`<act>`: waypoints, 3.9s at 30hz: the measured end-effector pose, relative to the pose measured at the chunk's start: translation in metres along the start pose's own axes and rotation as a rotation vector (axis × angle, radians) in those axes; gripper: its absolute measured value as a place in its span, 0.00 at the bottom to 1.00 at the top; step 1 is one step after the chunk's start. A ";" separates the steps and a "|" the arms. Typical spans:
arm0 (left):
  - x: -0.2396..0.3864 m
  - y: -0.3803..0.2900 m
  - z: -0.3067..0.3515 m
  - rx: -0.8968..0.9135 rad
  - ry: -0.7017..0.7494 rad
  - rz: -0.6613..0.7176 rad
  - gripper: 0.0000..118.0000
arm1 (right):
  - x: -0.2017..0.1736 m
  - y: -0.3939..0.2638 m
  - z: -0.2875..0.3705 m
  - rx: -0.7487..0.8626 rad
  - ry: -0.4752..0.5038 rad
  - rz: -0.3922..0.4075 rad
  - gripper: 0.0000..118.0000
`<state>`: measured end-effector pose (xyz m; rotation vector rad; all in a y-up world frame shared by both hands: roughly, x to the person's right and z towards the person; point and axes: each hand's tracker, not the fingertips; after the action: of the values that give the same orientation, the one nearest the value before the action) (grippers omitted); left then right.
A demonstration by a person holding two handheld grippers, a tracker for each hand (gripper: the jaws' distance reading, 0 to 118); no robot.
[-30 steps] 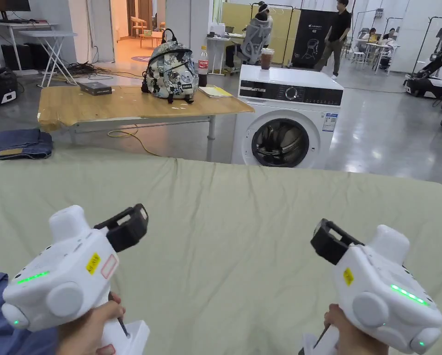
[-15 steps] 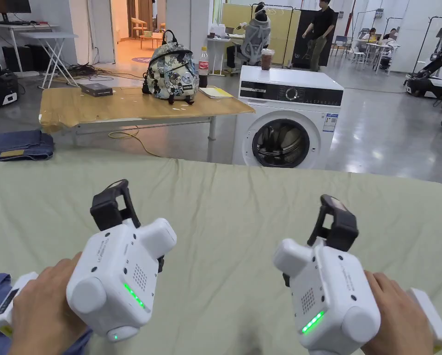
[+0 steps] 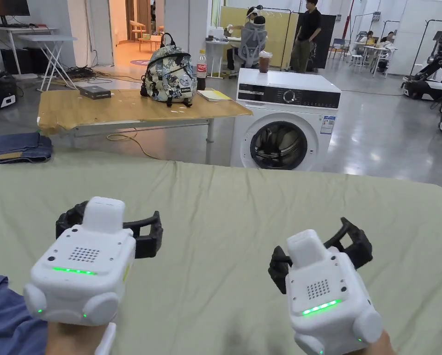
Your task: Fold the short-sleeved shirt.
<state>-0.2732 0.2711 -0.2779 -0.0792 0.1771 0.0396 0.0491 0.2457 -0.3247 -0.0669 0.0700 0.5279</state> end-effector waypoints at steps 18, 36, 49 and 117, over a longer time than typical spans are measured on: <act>0.008 0.001 0.007 0.021 0.021 0.025 0.89 | 0.022 -0.007 0.015 -0.010 -0.002 -0.503 1.00; 0.025 -0.002 0.017 -0.023 0.073 -0.084 0.00 | 0.013 -0.002 0.025 -0.017 -0.040 -0.499 0.00; -0.077 -0.034 0.039 -0.291 0.093 0.099 0.00 | -0.018 0.001 0.020 -0.068 0.059 -0.448 0.00; -0.217 0.095 0.052 -0.314 0.062 0.115 0.00 | -0.028 -0.011 0.035 -0.135 0.138 -0.448 0.00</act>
<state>-0.4822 0.3633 -0.1958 -0.3835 0.2361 0.1794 0.0322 0.2255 -0.2866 -0.2449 0.1495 0.0784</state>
